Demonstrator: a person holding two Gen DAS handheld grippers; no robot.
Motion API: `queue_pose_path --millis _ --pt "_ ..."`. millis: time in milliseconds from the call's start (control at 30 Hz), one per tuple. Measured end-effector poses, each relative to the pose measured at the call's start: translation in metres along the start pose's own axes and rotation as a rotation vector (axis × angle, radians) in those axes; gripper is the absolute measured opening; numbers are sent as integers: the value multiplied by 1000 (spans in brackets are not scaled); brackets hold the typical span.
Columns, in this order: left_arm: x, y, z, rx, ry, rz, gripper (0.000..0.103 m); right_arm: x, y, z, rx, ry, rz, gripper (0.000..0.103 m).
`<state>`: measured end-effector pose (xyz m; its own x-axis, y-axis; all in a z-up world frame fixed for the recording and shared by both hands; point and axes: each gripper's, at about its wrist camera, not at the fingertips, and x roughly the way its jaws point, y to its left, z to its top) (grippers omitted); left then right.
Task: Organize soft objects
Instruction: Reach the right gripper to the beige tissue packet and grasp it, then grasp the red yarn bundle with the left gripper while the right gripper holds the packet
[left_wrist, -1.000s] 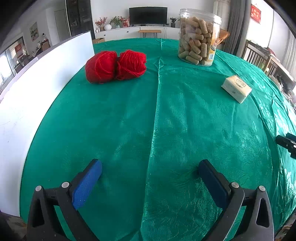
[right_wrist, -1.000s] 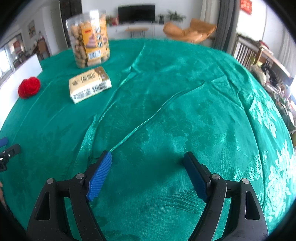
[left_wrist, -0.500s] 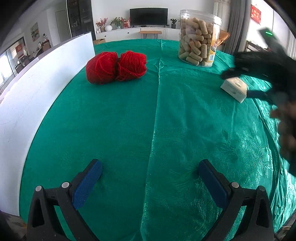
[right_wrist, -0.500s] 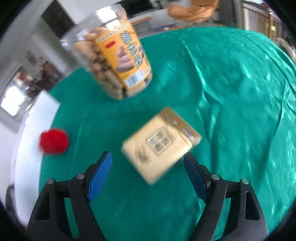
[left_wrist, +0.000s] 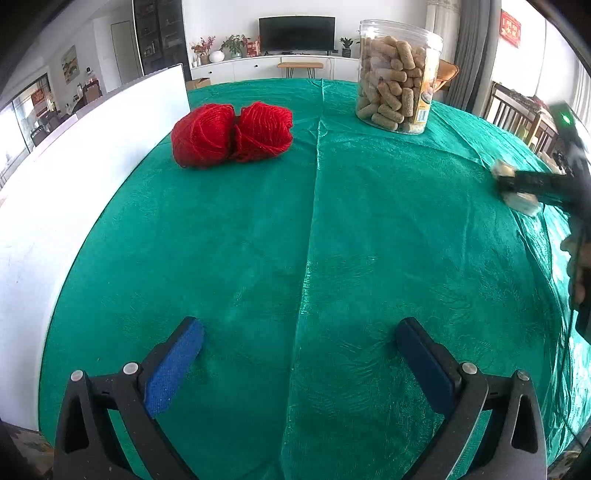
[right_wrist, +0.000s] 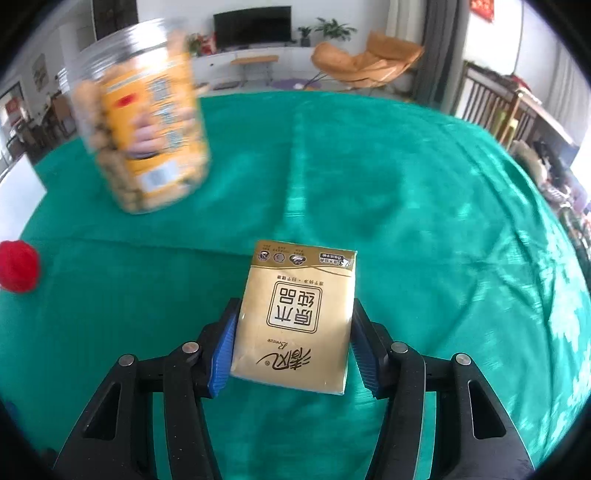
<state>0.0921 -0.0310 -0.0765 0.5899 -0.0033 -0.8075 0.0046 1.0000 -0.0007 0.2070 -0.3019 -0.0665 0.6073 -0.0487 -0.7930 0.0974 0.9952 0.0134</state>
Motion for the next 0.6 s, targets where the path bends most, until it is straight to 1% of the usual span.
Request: queue_pose_path --millis 33,133,300,367,433,500,533,600 --pt "0 0 0 0 0 0 103 1 -7 0 7 -5 15 58" --pt "0 0 0 1 0 0 103 0 -10 -5 8 -35 50 58" --pt "0 0 0 1 4 -1 103 2 -2 -3 0 -46 51 59" --pt "-1 0 0 2 17 -6 103 0 2 -6 -2 -46 52 60" --pt "0 2 4 -1 50 -39 103 -2 -1 -6 -3 -46 52 60" --pt "2 9 15 0 89 -100 103 0 -1 -6 -7 -45 48 60" --pt "5 14 23 1 105 -93 103 2 -7 -5 -8 -44 48 61" --pt "10 27 43 -21 108 -41 103 3 -8 -4 -8 -45 49 61"
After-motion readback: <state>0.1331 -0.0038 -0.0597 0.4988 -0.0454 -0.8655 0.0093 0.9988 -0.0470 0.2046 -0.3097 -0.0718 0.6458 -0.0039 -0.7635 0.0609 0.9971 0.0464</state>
